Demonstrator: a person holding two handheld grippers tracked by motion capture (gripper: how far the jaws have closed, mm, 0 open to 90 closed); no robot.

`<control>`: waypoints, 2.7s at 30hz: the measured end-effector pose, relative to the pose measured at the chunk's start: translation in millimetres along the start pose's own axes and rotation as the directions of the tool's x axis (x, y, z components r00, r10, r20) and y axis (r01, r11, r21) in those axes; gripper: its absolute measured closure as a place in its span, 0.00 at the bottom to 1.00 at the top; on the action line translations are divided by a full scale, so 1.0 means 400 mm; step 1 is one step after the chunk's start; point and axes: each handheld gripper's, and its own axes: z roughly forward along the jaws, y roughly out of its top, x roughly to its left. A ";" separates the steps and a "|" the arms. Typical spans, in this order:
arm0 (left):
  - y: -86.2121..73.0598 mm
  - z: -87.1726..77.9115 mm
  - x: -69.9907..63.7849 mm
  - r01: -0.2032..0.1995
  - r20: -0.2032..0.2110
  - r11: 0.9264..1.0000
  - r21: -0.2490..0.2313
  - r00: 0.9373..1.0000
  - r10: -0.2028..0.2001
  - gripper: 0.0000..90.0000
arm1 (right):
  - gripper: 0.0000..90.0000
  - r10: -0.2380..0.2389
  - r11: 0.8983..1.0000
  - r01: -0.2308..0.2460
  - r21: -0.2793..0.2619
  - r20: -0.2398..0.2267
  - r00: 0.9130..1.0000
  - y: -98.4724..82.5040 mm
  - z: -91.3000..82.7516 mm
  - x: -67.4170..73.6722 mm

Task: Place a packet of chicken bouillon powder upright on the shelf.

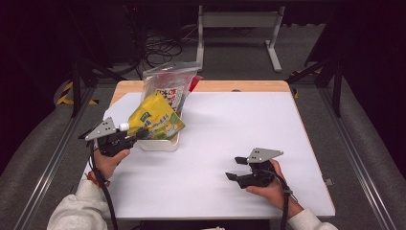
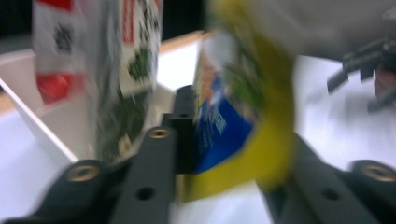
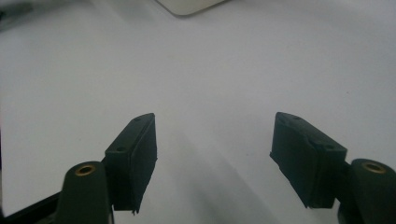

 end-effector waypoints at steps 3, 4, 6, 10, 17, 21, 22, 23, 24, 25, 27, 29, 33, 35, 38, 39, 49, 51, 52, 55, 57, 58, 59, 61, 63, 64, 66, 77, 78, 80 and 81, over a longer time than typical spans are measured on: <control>0.029 -0.005 0.001 -0.029 -0.014 1.000 0.007 0.999 0.029 1.00 | 0.34 0.001 1.000 -0.001 0.005 -0.007 1.000 -0.002 0.001 0.000; 0.039 -0.007 -0.002 -0.055 -0.038 0.998 0.030 0.998 0.056 1.00 | 0.34 0.000 1.000 0.000 0.007 -0.006 1.000 -0.002 0.002 0.000; 0.061 -0.014 -0.010 -0.086 -0.047 0.994 0.062 0.995 0.089 1.00 | 0.34 0.005 1.000 -0.004 0.008 -0.009 1.000 -0.003 0.004 -0.001; 0.089 -0.021 -0.018 -0.097 -0.084 0.986 0.132 0.990 0.109 1.00 | 0.34 0.009 1.000 -0.009 0.009 -0.010 1.000 -0.004 0.006 -0.003; 0.106 0.000 -0.022 -0.087 -0.119 0.971 0.221 0.986 0.115 1.00 | 0.34 0.014 1.000 -0.014 0.013 -0.011 1.000 -0.005 0.007 -0.003; 0.112 -0.007 -0.019 -0.086 -0.112 0.973 0.213 0.988 0.111 1.00 | 0.34 0.013 1.000 -0.013 0.012 -0.011 1.000 -0.005 0.007 -0.003; 0.114 -0.011 -0.019 -0.086 -0.120 0.975 0.203 0.986 0.112 1.00 | 0.34 0.012 1.000 -0.012 0.012 -0.011 1.000 -0.004 0.007 -0.003; 0.114 -0.015 -0.018 -0.086 -0.122 0.976 0.201 0.986 0.112 1.00 | 0.34 0.012 1.000 -0.012 0.012 -0.011 1.000 -0.004 0.007 -0.003; 0.115 -0.019 -0.018 -0.084 -0.118 0.976 0.199 0.987 0.109 1.00 | 0.34 0.011 1.000 -0.011 0.012 -0.011 1.000 -0.004 0.007 -0.003; 0.114 -0.019 -0.018 -0.082 -0.123 0.977 0.199 0.987 0.108 1.00 | 0.34 0.011 1.000 -0.011 0.012 -0.010 1.000 -0.004 0.007 -0.004; 0.115 -0.014 -0.022 -0.087 -0.122 0.973 0.213 0.986 0.115 1.00 | 0.34 0.016 1.000 -0.016 0.003 -0.005 1.000 0.001 0.009 -0.007; 0.116 -0.006 -0.028 -0.100 -0.136 0.967 0.234 0.981 0.135 1.00 | 0.38 0.010 1.000 -0.010 -0.014 0.002 1.000 0.013 0.012 -0.005; 0.116 0.004 -0.034 -0.109 -0.138 0.958 0.266 0.979 0.150 1.00 | 0.64 -0.023 0.998 0.025 -0.060 0.022 0.999 0.052 0.034 0.004; 0.117 0.010 -0.038 -0.123 -0.158 0.947 0.295 0.972 0.176 1.00 | 0.70 -0.036 0.997 0.036 -0.065 0.011 0.999 0.059 0.044 0.008; 0.116 0.014 -0.042 -0.129 -0.149 0.944 0.304 0.972 0.181 1.00 | 0.69 -0.052 0.997 0.052 -0.050 0.004 0.999 0.055 0.048 0.015; 0.112 0.020 -0.043 -0.128 -0.145 0.941 0.314 0.973 0.180 1.00 | 0.66 -0.053 0.997 0.052 -0.049 -0.001 0.999 0.052 0.046 0.016; 0.068 0.037 -0.014 -0.051 -0.168 0.946 0.319 0.980 0.110 1.00 | 0.57 -0.021 0.997 0.022 -0.069 0.015 1.000 0.038 0.011 0.003; 0.063 0.038 -0.012 -0.047 -0.170 0.949 0.312 0.980 0.105 1.00 | 0.56 -0.027 0.997 0.028 -0.069 0.015 1.000 0.039 0.009 0.005; 0.059 0.037 -0.013 -0.048 -0.174 0.950 0.308 0.979 0.105 1.00 | 0.56 -0.027 0.997 0.028 -0.069 0.015 1.000 0.039 0.009 0.005; 0.049 0.031 -0.016 -0.052 -0.167 0.958 0.282 0.981 0.102 1.00 | 0.56 -0.031 0.997 0.032 -0.072 0.015 0.999 0.039 0.008 0.007; 0.045 0.029 -0.018 -0.059 -0.168 0.960 0.275 0.980 0.108 1.00 | 0.56 -0.035 0.997 0.036 -0.070 0.015 0.999 0.039 0.007 0.008; 0.042 0.029 -0.020 -0.060 -0.169 0.960 0.274 0.979 0.109 0.99 | 0.56 -0.036 0.997 0.037 -0.067 0.016 0.999 0.039 0.007 0.009; 0.038 0.029 -0.022 -0.059 -0.178 0.960 0.273 0.978 0.111 0.98 | 0.56 -0.036 0.997 0.037 -0.067 0.016 0.999 0.039 0.007 0.009; 0.029 0.024 -0.021 -0.051 -0.203 0.964 0.261 0.973 0.107 0.93 | 0.56 -0.044 0.997 0.045 -0.065 0.016 0.999 0.038 0.007 0.010; 0.025 0.018 -0.018 -0.029 -0.220 0.970 0.243 0.972 0.084 0.87 | 0.56 -0.046 0.997 0.047 -0.062 0.017 0.999 0.037 0.007 0.010; 0.025 0.018 -0.018 -0.029 -0.220 0.970 0.243 0.972 0.084 0.84 | 0.56 -0.046 0.997 0.048 -0.061 0.019 0.999 0.037 0.007 0.010; 0.022 0.009 -0.016 -0.020 -0.224 0.975 0.222 0.972 0.071 0.83 | 0.56 -0.049 0.997 0.050 -0.059 0.019 0.999 0.037 0.007 0.011; 0.003 -0.010 -0.025 -0.017 -0.241 0.980 0.198 0.968 0.066 0.75 | 0.54 -0.057 0.997 0.059 -0.056 0.028 0.998 0.034 0.002 0.011; 0.001 -0.007 -0.028 -0.021 -0.242 0.980 0.199 0.968 0.070 0.75 | 0.54 -0.058 0.997 0.060 -0.054 0.030 0.998 0.034 0.001 0.011; -0.001 -0.003 -0.032 -0.025 -0.241 0.978 0.208 0.967 0.076 0.74 | 0.54 -0.057 0.997 0.059 -0.055 0.032 0.998 0.034 0.000 0.009; -0.002 -0.002 -0.034 -0.025 -0.244 0.977 0.209 0.967 0.077 0.72 | 0.54 -0.059 0.997 0.061 -0.054 0.034 0.998 0.034 0.000 0.009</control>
